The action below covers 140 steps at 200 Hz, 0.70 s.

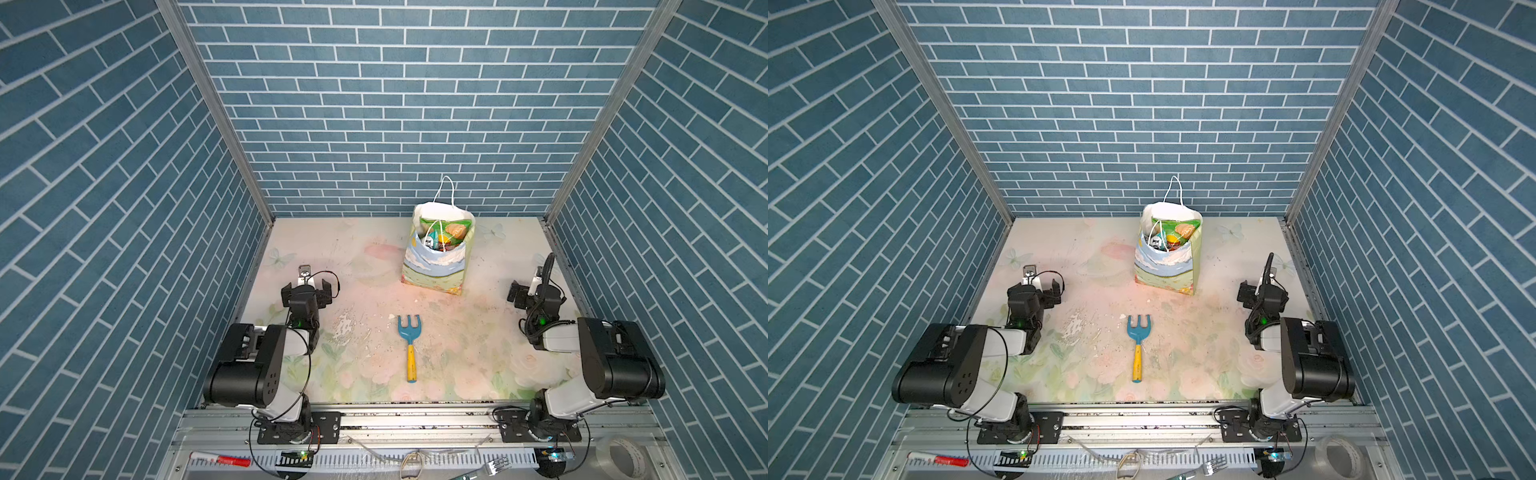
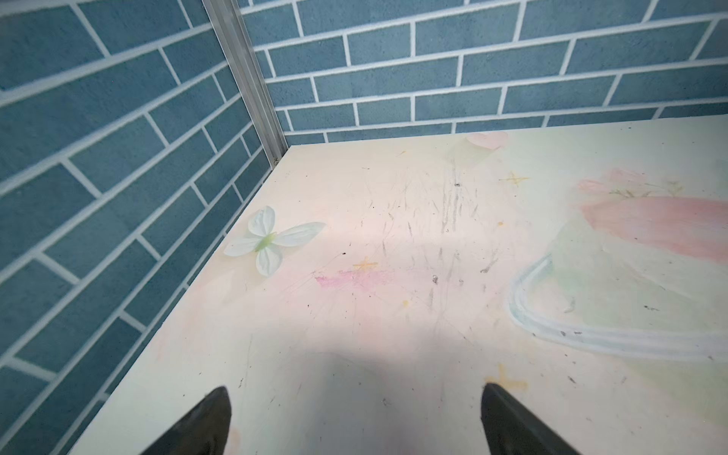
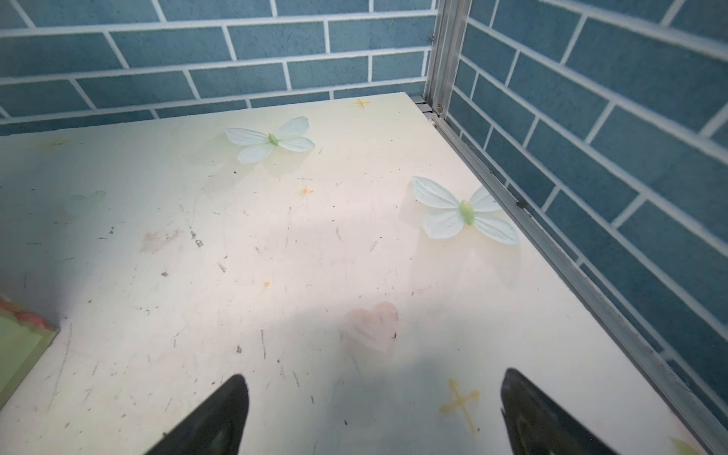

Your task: Take the snacks out of the paper bag

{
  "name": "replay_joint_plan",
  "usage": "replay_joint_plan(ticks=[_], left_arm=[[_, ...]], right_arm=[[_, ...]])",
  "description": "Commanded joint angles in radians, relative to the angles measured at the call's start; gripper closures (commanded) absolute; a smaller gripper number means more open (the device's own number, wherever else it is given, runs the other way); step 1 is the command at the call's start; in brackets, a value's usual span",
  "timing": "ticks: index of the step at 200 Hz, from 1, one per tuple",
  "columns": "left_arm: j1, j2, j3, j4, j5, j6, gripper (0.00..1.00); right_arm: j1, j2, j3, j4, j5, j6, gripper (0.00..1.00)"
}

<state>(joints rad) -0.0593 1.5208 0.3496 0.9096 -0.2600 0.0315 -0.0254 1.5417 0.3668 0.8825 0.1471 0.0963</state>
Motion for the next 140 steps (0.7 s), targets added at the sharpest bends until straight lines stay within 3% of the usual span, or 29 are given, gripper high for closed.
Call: replay_joint_plan(ticks=[1,140], left_arm=[[-0.004,0.008,0.019,-0.007,0.010,0.005,0.00],[-0.004,0.009,0.019,-0.006,0.011,0.006,0.00]], right_arm=[[-0.001,0.001,0.018,0.000,-0.053,-0.043,0.01],[-0.004,0.001,0.021,-0.002,-0.055,-0.041,0.01]])
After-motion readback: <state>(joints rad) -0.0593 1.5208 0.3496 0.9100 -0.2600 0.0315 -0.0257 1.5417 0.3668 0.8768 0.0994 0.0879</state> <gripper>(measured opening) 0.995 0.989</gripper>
